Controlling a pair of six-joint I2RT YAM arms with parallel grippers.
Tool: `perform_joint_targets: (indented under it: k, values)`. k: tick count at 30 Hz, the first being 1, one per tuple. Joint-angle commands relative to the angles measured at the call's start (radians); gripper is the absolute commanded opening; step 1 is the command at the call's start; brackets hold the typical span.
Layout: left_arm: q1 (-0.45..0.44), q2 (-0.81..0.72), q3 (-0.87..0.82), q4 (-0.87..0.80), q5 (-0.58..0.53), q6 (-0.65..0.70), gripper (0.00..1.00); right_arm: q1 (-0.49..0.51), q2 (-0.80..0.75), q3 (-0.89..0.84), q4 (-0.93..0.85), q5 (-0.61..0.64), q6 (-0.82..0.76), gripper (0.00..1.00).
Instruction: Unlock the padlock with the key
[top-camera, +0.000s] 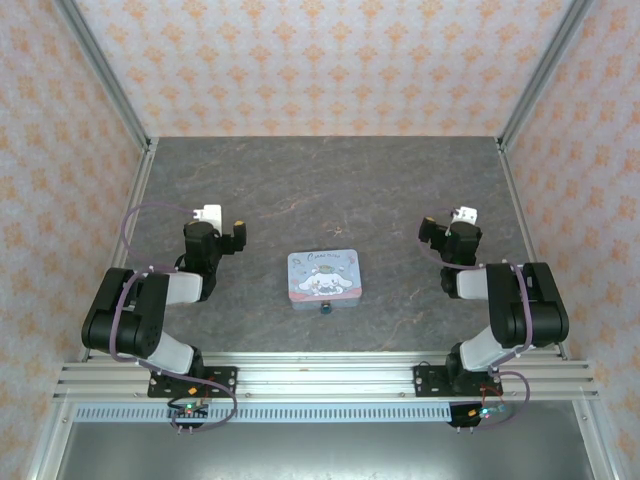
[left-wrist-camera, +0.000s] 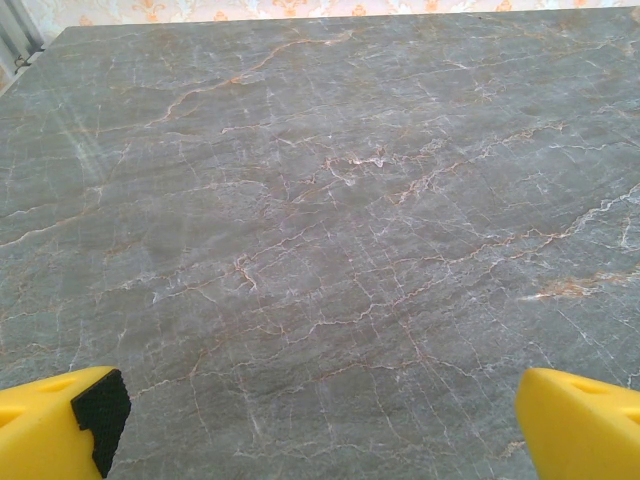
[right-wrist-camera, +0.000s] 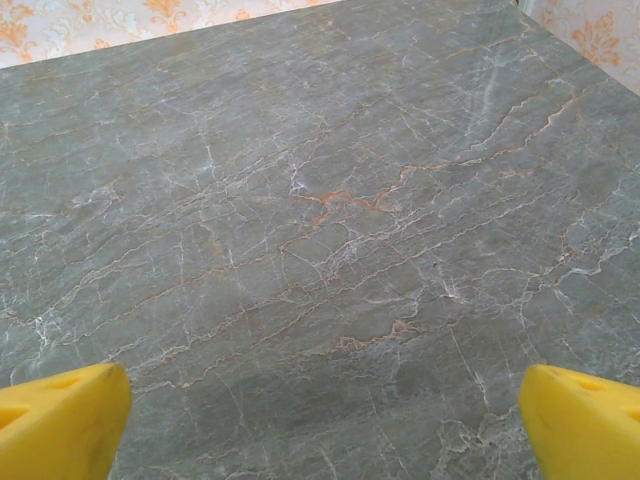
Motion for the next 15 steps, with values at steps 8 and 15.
perform_joint_targets:
  k: [8, 15]
  values:
    - [0.015, -0.079, 0.08, -0.165, -0.02, 0.003, 1.0, -0.007, -0.155, 0.076, -0.236, 0.096, 0.048, 0.99]
    - [0.013, -0.188, 0.201, -0.464, -0.017, -0.063, 1.0, -0.009, -0.247, 0.243, -0.604, 0.049, 0.275, 0.99]
